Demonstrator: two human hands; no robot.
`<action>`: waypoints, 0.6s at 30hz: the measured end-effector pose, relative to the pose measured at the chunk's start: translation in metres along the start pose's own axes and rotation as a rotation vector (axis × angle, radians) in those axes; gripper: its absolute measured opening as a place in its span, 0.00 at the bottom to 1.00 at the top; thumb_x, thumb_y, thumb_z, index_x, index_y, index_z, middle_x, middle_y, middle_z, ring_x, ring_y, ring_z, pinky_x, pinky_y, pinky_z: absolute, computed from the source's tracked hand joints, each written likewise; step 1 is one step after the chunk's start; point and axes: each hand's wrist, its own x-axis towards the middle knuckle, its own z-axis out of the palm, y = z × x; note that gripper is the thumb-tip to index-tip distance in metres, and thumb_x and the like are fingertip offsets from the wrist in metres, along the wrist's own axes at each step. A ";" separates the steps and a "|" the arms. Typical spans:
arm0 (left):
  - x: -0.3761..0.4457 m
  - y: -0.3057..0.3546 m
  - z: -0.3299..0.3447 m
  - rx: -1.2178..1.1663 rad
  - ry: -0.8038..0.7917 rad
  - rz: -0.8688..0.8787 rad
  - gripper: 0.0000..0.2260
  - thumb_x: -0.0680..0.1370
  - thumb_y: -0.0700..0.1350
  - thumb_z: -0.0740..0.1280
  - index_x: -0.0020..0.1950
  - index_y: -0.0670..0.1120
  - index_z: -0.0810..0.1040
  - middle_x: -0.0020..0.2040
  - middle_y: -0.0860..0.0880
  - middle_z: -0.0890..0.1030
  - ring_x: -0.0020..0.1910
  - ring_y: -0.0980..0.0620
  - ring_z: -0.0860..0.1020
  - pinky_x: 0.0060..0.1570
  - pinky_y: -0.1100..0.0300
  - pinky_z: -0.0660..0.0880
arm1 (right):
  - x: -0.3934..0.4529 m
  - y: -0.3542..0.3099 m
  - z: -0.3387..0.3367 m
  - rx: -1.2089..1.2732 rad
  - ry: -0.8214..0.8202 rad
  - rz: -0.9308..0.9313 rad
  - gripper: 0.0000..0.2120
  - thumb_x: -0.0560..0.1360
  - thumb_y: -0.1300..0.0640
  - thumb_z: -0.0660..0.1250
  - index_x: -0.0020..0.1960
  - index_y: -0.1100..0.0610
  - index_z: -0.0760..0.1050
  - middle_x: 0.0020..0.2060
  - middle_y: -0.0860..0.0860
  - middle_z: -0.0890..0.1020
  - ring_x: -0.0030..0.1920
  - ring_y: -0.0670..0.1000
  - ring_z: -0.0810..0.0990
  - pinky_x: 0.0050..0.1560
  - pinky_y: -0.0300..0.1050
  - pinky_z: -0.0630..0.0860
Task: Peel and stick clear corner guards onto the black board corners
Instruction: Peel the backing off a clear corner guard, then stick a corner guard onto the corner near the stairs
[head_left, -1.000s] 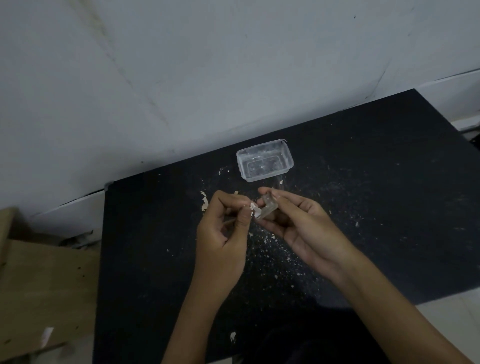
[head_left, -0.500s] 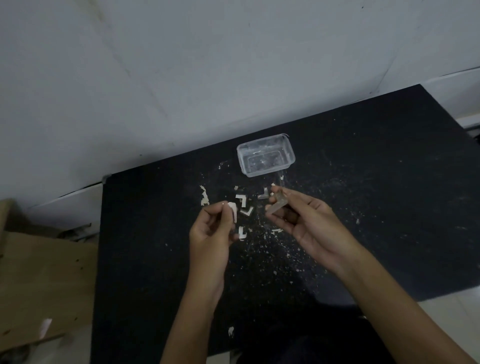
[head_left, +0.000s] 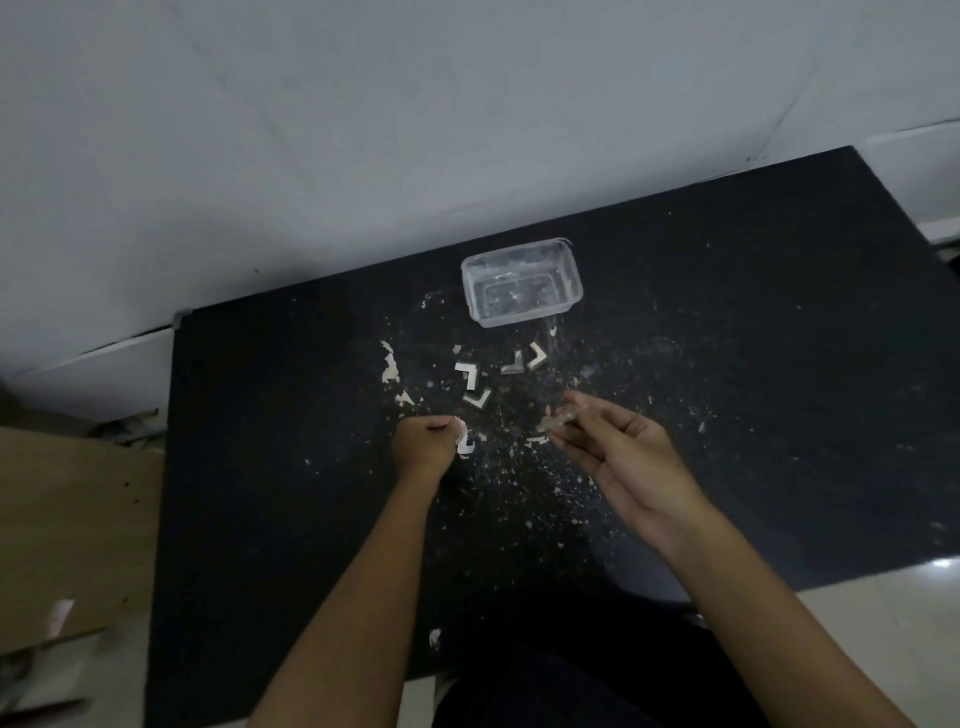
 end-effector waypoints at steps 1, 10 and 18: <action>0.002 -0.001 0.003 -0.007 0.002 -0.014 0.08 0.78 0.41 0.73 0.55 0.44 0.87 0.55 0.47 0.87 0.49 0.53 0.81 0.50 0.60 0.75 | 0.000 0.000 -0.001 0.002 -0.005 0.000 0.10 0.78 0.62 0.65 0.58 0.63 0.80 0.47 0.60 0.86 0.52 0.55 0.84 0.58 0.47 0.80; 0.001 -0.008 -0.001 -0.172 0.014 0.004 0.12 0.75 0.41 0.76 0.58 0.49 0.82 0.49 0.54 0.84 0.46 0.58 0.80 0.49 0.61 0.77 | 0.008 0.001 -0.001 -0.016 -0.021 -0.001 0.14 0.73 0.56 0.70 0.53 0.66 0.80 0.48 0.61 0.86 0.53 0.55 0.85 0.53 0.45 0.82; -0.048 0.016 -0.037 -0.536 -0.037 0.035 0.08 0.81 0.49 0.69 0.59 0.55 0.82 0.55 0.55 0.84 0.50 0.57 0.80 0.47 0.63 0.76 | 0.014 0.015 0.010 -0.105 -0.018 0.004 0.11 0.75 0.56 0.68 0.48 0.64 0.80 0.41 0.56 0.86 0.46 0.51 0.86 0.52 0.44 0.82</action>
